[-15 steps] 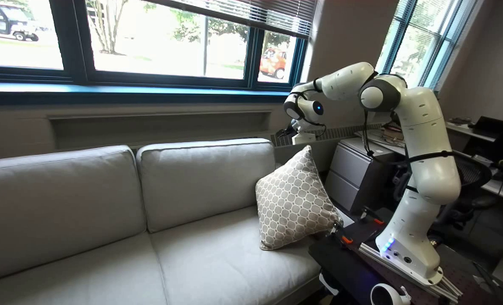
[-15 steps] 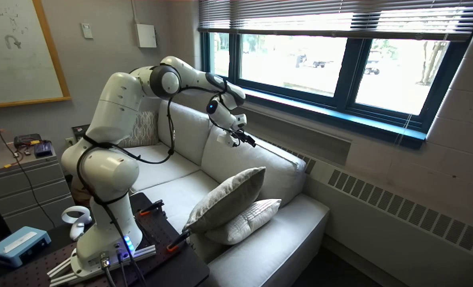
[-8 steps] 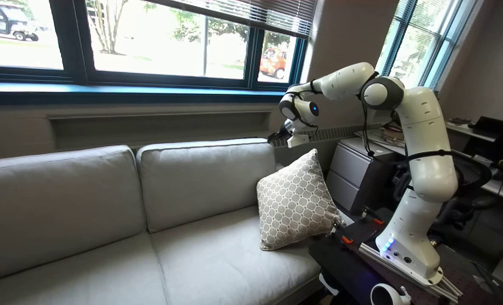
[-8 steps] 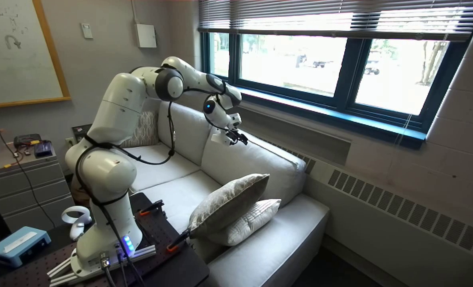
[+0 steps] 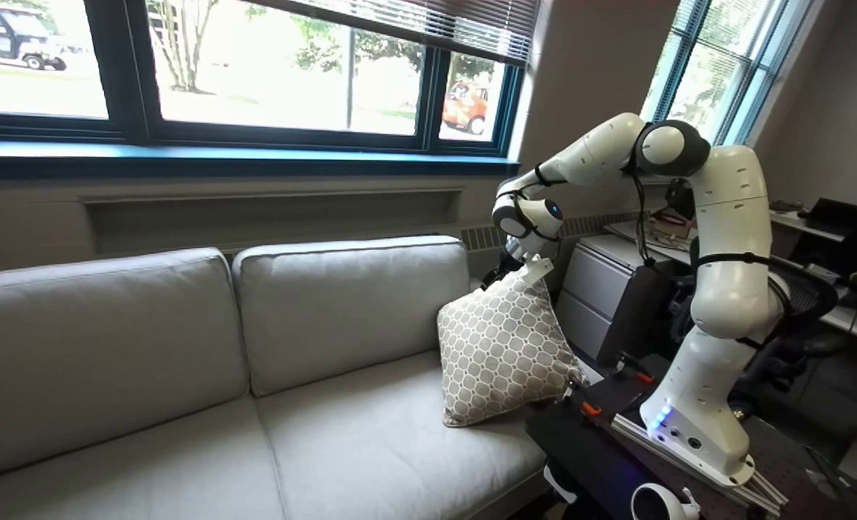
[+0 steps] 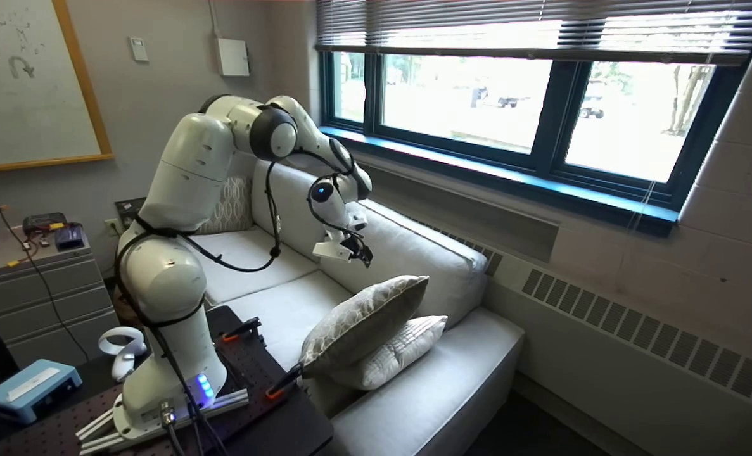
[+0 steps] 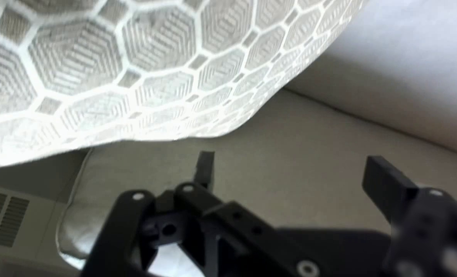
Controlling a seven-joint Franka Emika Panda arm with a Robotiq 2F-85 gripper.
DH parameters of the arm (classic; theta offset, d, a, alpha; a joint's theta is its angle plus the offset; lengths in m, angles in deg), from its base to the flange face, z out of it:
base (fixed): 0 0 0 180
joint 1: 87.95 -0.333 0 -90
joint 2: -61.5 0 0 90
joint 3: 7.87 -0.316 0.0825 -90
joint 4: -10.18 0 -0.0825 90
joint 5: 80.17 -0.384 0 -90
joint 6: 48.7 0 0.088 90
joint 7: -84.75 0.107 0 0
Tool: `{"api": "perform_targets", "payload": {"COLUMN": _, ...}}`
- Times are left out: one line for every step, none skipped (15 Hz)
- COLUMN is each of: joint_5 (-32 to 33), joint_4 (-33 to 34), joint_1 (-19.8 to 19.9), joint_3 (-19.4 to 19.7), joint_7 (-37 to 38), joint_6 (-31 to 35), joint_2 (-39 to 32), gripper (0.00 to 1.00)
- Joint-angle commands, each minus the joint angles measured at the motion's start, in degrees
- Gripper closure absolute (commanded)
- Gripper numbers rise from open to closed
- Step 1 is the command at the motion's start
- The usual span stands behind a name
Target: Move the pillows from the middle of the couch and set them against the armrest
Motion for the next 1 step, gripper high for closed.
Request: {"api": "perform_targets", "payload": {"joint_5": 4.8, "joint_4": -8.4, "joint_1": 5.7, "joint_3": -6.8, "joint_7": 0.0, "joint_6": 0.0, "joint_2": 1.8, "gripper": 0.00}}
